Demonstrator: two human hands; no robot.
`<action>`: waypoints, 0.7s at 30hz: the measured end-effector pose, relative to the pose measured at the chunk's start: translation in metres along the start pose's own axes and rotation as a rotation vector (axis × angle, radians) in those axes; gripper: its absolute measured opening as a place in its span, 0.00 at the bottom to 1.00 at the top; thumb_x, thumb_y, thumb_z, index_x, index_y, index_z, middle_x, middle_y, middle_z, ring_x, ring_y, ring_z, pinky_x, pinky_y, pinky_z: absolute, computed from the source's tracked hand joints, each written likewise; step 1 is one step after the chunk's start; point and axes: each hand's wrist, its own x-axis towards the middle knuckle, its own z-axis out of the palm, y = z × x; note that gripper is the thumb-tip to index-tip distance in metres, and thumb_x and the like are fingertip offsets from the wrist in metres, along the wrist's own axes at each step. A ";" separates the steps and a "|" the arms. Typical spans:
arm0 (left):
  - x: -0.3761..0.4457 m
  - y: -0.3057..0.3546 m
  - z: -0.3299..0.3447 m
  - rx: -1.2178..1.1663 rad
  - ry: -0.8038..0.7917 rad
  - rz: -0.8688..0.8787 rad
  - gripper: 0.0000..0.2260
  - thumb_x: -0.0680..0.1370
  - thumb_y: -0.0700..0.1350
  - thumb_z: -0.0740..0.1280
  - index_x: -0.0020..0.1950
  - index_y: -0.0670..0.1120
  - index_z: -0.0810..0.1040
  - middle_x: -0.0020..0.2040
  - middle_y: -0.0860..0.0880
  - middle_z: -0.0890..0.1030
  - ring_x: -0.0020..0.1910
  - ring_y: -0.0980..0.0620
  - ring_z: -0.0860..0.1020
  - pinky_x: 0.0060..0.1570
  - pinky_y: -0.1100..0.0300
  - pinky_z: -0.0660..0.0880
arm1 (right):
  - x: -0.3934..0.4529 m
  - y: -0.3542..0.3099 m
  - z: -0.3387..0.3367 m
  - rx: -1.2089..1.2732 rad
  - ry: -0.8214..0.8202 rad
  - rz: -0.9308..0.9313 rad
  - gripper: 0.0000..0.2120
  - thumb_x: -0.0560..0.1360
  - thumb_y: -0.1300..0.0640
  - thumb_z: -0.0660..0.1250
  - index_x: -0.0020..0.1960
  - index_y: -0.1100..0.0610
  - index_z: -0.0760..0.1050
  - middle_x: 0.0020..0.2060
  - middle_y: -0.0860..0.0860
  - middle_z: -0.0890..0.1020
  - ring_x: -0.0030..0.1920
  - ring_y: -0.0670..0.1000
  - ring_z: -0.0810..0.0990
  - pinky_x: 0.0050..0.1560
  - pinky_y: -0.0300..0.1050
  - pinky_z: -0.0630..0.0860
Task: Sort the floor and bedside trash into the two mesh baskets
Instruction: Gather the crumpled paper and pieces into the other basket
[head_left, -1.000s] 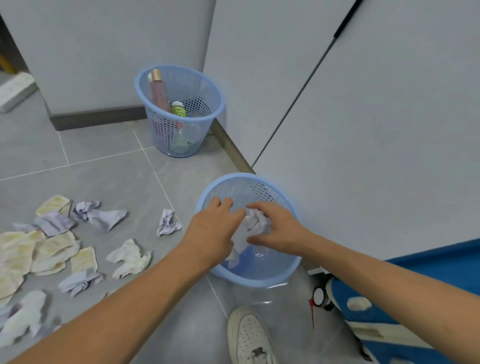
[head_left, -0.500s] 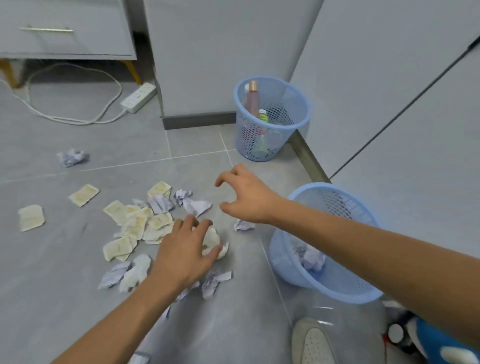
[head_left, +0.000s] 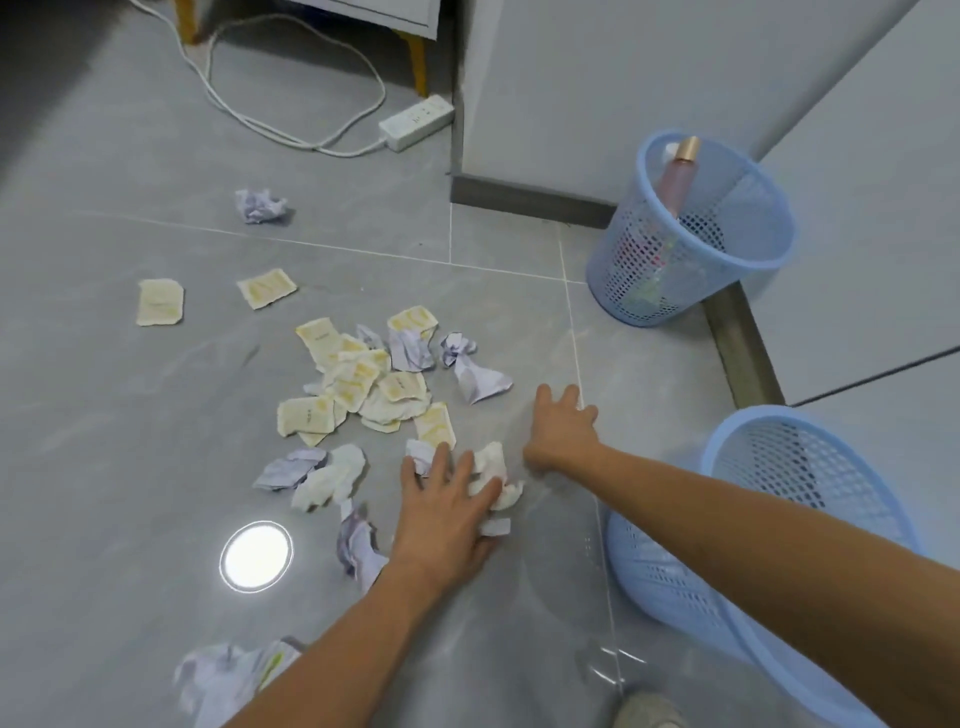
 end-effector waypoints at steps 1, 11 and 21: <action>-0.001 -0.003 0.004 0.019 0.047 0.035 0.26 0.65 0.60 0.73 0.61 0.55 0.76 0.64 0.43 0.77 0.64 0.37 0.71 0.56 0.36 0.69 | 0.001 0.000 -0.001 0.015 -0.003 -0.002 0.31 0.75 0.56 0.67 0.73 0.56 0.56 0.71 0.62 0.59 0.68 0.67 0.65 0.67 0.55 0.68; -0.010 -0.053 -0.003 -0.065 0.278 0.177 0.21 0.63 0.45 0.78 0.49 0.51 0.70 0.44 0.50 0.76 0.45 0.47 0.69 0.28 0.54 0.70 | 0.037 -0.062 -0.054 0.155 0.176 -0.362 0.43 0.67 0.55 0.78 0.74 0.46 0.58 0.65 0.57 0.61 0.62 0.66 0.66 0.57 0.57 0.76; -0.013 -0.103 -0.054 -0.221 0.409 -0.030 0.08 0.76 0.41 0.71 0.49 0.48 0.72 0.49 0.51 0.72 0.48 0.49 0.69 0.40 0.53 0.73 | 0.051 -0.089 -0.031 0.011 0.121 -0.567 0.37 0.68 0.46 0.76 0.71 0.43 0.61 0.64 0.56 0.62 0.62 0.62 0.65 0.60 0.54 0.74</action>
